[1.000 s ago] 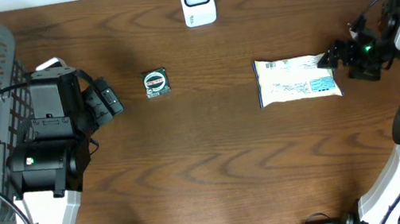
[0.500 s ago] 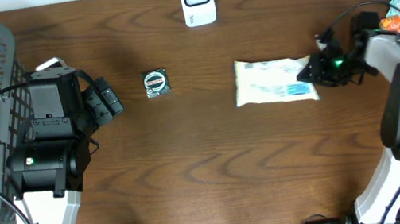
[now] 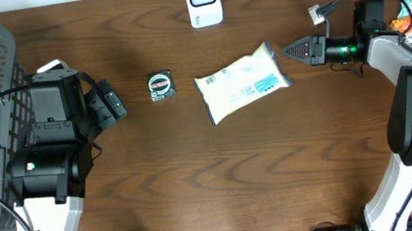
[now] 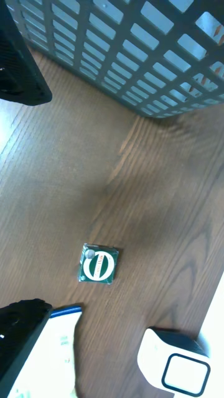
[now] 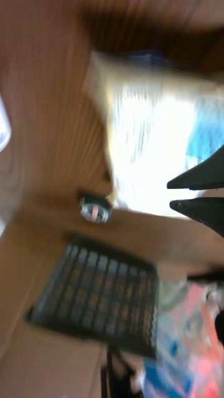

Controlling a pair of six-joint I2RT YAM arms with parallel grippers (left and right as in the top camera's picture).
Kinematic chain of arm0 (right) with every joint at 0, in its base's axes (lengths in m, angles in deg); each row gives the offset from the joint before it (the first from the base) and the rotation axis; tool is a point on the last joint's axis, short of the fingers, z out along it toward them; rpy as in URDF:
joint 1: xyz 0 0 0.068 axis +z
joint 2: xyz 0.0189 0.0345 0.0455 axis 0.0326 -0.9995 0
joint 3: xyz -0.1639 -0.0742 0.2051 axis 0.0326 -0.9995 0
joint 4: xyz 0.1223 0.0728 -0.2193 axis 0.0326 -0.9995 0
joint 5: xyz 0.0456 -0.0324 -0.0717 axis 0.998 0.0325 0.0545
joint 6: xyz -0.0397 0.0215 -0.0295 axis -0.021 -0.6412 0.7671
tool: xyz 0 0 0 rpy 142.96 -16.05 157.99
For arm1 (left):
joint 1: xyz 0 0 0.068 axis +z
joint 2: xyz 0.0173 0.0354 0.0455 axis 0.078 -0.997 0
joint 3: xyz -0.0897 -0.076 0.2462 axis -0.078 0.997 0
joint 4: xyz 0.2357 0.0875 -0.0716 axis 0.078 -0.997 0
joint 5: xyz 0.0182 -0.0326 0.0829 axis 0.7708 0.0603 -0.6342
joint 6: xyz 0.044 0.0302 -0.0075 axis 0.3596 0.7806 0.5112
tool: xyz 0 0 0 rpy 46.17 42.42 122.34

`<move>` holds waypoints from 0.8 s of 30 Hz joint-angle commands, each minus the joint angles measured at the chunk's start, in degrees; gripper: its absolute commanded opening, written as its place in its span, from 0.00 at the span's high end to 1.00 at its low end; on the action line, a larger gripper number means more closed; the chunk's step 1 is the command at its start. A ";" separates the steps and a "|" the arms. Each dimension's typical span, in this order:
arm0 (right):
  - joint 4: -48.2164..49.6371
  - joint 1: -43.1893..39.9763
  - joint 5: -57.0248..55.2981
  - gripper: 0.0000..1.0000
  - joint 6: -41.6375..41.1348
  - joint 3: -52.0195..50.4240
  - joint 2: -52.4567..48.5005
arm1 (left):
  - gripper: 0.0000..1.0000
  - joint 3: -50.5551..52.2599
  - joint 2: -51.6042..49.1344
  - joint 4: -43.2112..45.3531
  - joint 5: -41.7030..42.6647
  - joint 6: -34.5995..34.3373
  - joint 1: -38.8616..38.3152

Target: Scan the item barcode

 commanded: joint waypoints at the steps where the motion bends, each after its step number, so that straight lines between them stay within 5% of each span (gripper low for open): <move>1: 0.11 0.17 1.18 0.99 -6.43 0.72 0.07 | 0.02 -0.13 0.26 -0.02 -0.35 0.76 0.24; 6: -4.72 0.66 -10.99 0.93 -9.33 0.72 1.60 | 0.02 -0.13 0.26 -0.02 -0.35 0.76 0.24; 12: -17.64 3.58 -19.56 0.50 -16.02 0.72 6.67 | 0.02 -0.13 0.26 -0.02 -0.35 0.76 0.24; 15: -21.11 6.49 -19.82 0.13 -19.12 0.70 7.54 | 0.02 -0.13 0.26 -0.02 -0.35 0.76 0.24; 19: -20.70 11.80 -26.03 0.01 -27.54 0.42 6.95 | 0.02 -0.13 0.26 -0.02 -0.35 0.76 0.24; 24: -19.45 18.47 -38.16 0.01 -44.81 0.37 5.42 | 0.02 -0.13 0.26 -0.02 -0.35 0.76 0.24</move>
